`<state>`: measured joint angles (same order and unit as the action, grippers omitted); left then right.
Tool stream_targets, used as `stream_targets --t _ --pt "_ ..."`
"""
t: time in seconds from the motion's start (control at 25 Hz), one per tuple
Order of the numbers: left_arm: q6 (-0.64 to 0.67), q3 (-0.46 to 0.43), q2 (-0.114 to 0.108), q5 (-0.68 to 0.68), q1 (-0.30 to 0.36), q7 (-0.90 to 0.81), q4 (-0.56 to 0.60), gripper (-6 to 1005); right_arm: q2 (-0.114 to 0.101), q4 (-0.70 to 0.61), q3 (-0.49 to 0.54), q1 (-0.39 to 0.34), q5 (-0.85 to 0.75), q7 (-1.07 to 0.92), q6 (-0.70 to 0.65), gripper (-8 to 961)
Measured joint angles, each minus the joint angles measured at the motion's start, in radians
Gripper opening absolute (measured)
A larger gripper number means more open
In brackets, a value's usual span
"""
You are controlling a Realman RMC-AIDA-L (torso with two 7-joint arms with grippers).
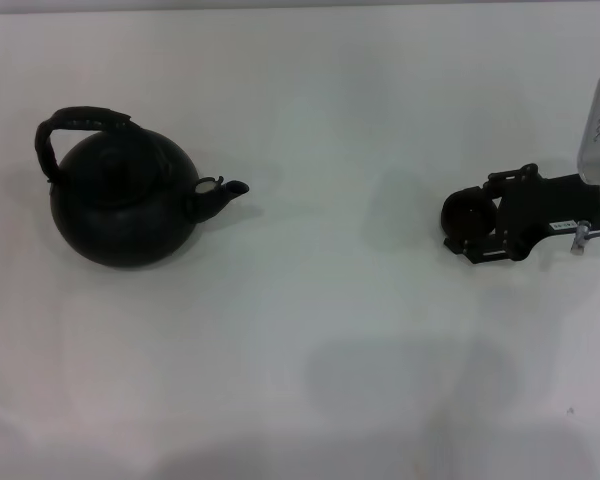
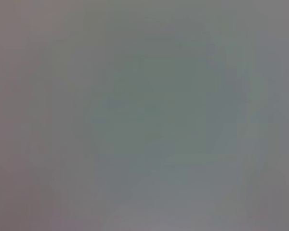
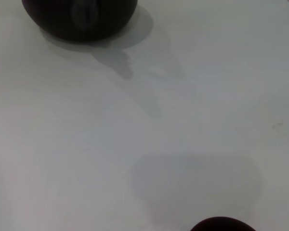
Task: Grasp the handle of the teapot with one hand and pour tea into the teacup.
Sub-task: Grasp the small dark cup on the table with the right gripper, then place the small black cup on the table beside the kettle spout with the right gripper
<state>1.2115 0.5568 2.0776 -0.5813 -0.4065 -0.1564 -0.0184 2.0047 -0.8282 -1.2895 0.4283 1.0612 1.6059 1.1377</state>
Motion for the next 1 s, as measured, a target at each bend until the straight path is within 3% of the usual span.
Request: stream_targets --t 0.2,0.52,0.76,1.0 --pt "0.000 0.000 0.001 0.000 0.001 0.000 0.000 875 -0.003 -0.011 0.032 -0.005 -0.001 -0.002 0.021 724" --pt "0.000 0.000 0.002 0.000 0.000 0.000 0.000 875 0.003 -0.105 0.113 0.000 0.043 -0.035 0.194 724" --pt "0.004 0.000 0.004 0.000 0.005 0.000 -0.002 875 0.006 -0.127 0.036 0.022 0.133 -0.064 0.210 723" --pt "0.007 0.000 0.005 0.000 0.008 -0.005 -0.008 875 0.007 -0.119 -0.103 0.052 0.209 -0.073 0.109 723"
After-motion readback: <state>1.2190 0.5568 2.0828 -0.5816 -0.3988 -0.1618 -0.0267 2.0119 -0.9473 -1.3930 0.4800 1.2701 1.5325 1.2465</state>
